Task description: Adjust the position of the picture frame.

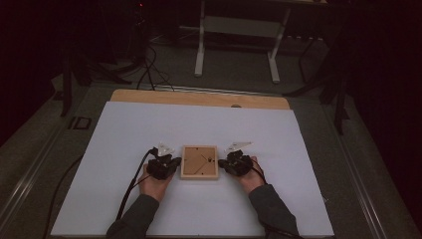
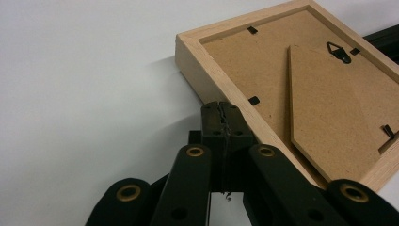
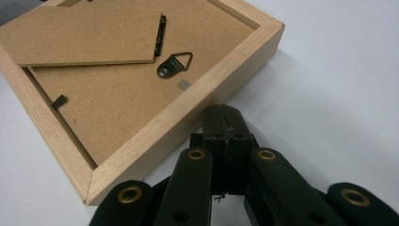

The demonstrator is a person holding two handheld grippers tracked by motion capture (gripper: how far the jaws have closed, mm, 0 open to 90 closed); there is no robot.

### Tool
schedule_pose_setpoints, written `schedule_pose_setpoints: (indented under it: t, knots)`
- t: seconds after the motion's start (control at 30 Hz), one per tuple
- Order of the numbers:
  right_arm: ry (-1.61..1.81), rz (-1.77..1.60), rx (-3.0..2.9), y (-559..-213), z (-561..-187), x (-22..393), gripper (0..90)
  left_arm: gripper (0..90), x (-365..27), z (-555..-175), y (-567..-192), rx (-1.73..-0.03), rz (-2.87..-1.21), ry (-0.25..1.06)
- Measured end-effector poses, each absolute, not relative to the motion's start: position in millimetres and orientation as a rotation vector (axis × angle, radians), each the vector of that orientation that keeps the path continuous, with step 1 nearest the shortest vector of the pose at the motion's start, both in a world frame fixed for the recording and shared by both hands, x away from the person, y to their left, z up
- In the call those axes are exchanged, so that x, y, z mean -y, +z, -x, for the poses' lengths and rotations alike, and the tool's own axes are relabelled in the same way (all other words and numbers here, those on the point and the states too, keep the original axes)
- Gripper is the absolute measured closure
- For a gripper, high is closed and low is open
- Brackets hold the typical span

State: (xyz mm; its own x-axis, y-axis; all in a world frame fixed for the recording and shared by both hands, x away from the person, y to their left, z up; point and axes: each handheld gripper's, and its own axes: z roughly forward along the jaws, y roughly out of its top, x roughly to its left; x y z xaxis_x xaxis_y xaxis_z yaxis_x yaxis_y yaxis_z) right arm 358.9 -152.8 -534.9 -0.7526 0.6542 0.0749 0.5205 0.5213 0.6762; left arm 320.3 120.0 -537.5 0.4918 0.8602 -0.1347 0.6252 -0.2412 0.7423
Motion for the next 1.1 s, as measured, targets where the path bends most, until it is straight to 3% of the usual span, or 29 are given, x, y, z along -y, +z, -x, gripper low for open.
schedule_pose_setpoints:
  t: [0.27, 0.33, 0.4, 0.8, 1.1]
  knots:
    - [1.054, -1.024, -2.556, -535.6, -361.0, 155.6, 89.6, 90.0, -116.9, -324.7, -536.9, -1.213, -1.985, 0.407]
    - [1.064, -1.027, -2.556, -536.0, -361.0, 156.6, 89.3, 86.1, -118.9, -325.6, -537.8, -1.220, -1.983, 0.415]
    - [1.068, -1.030, -2.552, -536.0, -360.2, 157.6, 86.6, 78.5, -122.8, -327.0, -539.7, -1.227, -1.990, 0.401]
    - [1.098, -1.004, -2.497, -529.9, -345.7, 173.6, 72.2, 63.4, -140.7, -312.9, -531.1, -1.214, -1.960, 0.442]
    - [1.120, -1.006, -2.473, -525.4, -336.8, 190.0, 57.6, 58.1, -158.0, -292.2, -522.4, -1.125, -1.957, 0.470]
